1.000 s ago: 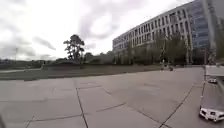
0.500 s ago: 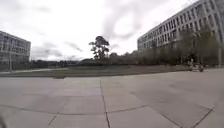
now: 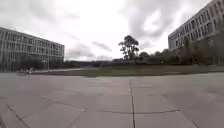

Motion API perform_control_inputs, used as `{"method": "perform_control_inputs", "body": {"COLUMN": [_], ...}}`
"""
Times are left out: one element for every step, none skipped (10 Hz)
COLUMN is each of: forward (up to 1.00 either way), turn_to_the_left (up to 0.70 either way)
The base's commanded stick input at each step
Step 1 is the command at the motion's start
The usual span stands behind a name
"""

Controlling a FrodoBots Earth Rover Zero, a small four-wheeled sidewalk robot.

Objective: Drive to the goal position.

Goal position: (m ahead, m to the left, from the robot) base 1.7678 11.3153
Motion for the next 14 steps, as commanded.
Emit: {"method": "perform_control_inputs", "body": {"forward": [0.0,0.0,0.0,0.0,0.0,0.0,0.0,0.0,0.0,0.0,0.0,0.0,0.0,0.0], "turn_to_the_left": [0.7,0.7,0.7,0.7,0.7,0.7,0.7,0.7,0.7,0.7,0.7,0.42,0.09,0.0]}}
